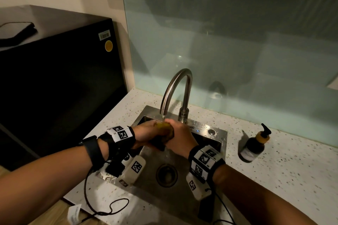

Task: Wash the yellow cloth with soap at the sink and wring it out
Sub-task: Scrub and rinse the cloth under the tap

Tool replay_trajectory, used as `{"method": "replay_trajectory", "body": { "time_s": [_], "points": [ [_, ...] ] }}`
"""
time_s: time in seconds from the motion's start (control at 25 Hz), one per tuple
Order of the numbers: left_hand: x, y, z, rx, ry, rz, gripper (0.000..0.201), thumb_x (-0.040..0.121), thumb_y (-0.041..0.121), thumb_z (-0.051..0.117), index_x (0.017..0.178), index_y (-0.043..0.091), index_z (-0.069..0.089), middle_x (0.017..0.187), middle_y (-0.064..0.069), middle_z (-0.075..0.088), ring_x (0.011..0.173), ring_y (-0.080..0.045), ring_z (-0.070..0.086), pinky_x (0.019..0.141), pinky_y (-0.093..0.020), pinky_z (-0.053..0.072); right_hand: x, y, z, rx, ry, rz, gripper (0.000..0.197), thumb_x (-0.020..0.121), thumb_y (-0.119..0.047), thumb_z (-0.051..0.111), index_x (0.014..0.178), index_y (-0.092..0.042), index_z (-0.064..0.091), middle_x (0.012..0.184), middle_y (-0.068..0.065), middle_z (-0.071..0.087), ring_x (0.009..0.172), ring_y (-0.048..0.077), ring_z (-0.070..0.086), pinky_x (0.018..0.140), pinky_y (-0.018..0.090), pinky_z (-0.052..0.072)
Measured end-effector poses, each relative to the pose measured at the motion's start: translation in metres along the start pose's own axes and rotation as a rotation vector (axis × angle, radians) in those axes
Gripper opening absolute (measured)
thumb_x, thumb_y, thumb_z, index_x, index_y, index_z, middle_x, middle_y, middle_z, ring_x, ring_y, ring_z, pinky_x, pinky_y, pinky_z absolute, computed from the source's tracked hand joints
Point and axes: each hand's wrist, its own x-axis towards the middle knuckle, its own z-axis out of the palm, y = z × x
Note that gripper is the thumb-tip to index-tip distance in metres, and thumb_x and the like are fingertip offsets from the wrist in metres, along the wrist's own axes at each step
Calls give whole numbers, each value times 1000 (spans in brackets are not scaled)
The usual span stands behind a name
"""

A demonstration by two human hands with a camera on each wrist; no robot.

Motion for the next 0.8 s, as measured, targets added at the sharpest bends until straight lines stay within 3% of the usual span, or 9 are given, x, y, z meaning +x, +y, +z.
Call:
{"method": "replay_trajectory", "body": {
  "time_s": [0.12,0.2,0.32,0.4,0.48,0.56,0.64,0.76,0.8],
  "points": [
    [6,-10,-3,-9,171,126,11,97,8,60,106,12,65,102,-15,72,87,-28,72,78,-37,63,0,8,-12,130,-179,167,76,75,-18,82,141,-9,45,131,8,57,116,15,54,102,24,44],
    [12,-15,-7,2,229,147,19,98,0,55,108,14,62,103,-14,70,86,-25,72,74,-34,64,1,9,-18,350,-262,339,80,79,-20,79,147,-22,37,134,1,54,118,15,54,103,31,46],
    [16,-12,-2,22,196,139,32,97,10,60,128,13,52,116,-18,67,104,-34,70,92,-49,59,2,6,-18,378,-200,324,55,87,-17,72,137,-21,50,115,-8,61,98,-4,58,87,11,48],
    [15,-6,2,-26,166,126,32,97,21,63,125,20,49,115,-13,66,101,-26,71,85,-40,63,3,5,-15,199,-6,204,33,88,-13,70,121,-11,63,102,-6,65,83,-12,55,74,1,44],
    [9,-1,7,-82,105,99,15,100,26,55,114,26,58,107,-3,71,89,-11,74,71,-24,61,4,8,-13,113,140,135,23,89,-9,69,112,-7,67,98,2,71,80,-9,58,75,6,48],
    [8,-1,11,-112,76,56,19,102,33,51,114,26,64,110,-3,72,102,-18,71,83,-32,59,2,7,-10,81,158,147,32,87,-4,68,119,-6,62,101,4,71,84,0,60,77,6,49],
    [14,-6,12,-83,146,55,23,102,31,54,116,18,64,114,-12,69,109,-30,67,98,-45,56,-2,2,-8,65,116,163,33,86,-2,68,118,-6,62,98,-1,67,81,-3,58,71,-1,45],
    [23,-14,2,-10,275,103,20,100,17,58,112,6,70,106,-17,74,96,-30,74,88,-45,62,-4,3,-9,13,89,74,5,88,-5,66,90,-5,71,82,-2,69,68,0,59,64,5,47],
    [23,-15,0,22,292,124,17,98,13,60,108,5,71,103,-18,75,93,-29,75,81,-40,64,-2,6,-11,11,55,85,9,89,-5,64,83,-5,70,77,1,69,65,5,59,64,11,47]
  ]
}}
